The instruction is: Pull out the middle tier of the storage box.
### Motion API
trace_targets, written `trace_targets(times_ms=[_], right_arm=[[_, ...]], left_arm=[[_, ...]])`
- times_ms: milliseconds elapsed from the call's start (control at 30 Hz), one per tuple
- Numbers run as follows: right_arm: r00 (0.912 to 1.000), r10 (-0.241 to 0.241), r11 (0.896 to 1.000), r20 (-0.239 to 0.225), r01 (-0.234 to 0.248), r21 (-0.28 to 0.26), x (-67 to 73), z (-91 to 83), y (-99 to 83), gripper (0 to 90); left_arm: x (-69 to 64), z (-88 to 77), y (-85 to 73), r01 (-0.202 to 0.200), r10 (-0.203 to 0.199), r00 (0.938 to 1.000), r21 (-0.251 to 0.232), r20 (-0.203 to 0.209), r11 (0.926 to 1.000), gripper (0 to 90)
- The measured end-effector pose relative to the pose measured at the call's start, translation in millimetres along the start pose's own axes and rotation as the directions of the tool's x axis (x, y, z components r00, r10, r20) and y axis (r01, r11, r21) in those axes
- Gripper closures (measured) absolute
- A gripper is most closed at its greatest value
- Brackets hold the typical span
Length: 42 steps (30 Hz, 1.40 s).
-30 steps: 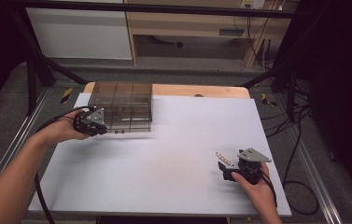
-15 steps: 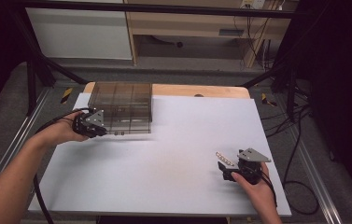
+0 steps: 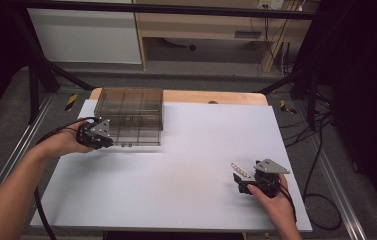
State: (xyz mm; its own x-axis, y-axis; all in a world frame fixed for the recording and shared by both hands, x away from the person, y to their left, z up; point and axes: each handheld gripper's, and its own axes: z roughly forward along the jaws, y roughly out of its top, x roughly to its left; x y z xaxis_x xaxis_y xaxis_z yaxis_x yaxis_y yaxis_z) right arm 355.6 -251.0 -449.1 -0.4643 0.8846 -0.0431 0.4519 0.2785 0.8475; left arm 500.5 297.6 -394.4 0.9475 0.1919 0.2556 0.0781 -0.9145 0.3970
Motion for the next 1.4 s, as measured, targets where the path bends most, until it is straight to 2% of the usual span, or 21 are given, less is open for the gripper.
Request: trace_targets(times_ms=[267,833,967,1267,1400], right_arm=[[1.0,0.002,1.0,0.0,-0.002,0.0,0.2,-0.1,0.0,3.9],[1.0,0.0,1.0,-0.002,0.0,0.003,0.5,0.1,0.1,3.9],[1.0,0.001,1.0,-0.002,-0.001,0.003,0.7,0.1,0.1,3.9],[1.0,0.0,1.0,-0.002,0.0,0.001,0.7,0.1,0.1,3.9],[1.0,-0.001,1.0,-0.002,0.001,0.002,0.6,0.2,0.1,3.9]], left_arm=[[-0.9,0.7,0.0,-0.004,0.004,1.0,0.007,-0.002,1.0,81.2],[-1.8,-1.0,-3.1,0.033,-0.033,0.9991,-0.022,-0.025,0.9992,75.0],[-2.1,-0.5,-3.0,0.032,-0.032,0.9993,-0.027,-0.021,0.9991,75.4],[-4.1,-0.4,-1.8,0.043,-0.044,0.9988,-0.051,-0.021,0.9978,69.6],[-5.4,2.0,-2.5,0.041,-0.042,0.999,-0.044,-0.015,0.9982,69.6]])
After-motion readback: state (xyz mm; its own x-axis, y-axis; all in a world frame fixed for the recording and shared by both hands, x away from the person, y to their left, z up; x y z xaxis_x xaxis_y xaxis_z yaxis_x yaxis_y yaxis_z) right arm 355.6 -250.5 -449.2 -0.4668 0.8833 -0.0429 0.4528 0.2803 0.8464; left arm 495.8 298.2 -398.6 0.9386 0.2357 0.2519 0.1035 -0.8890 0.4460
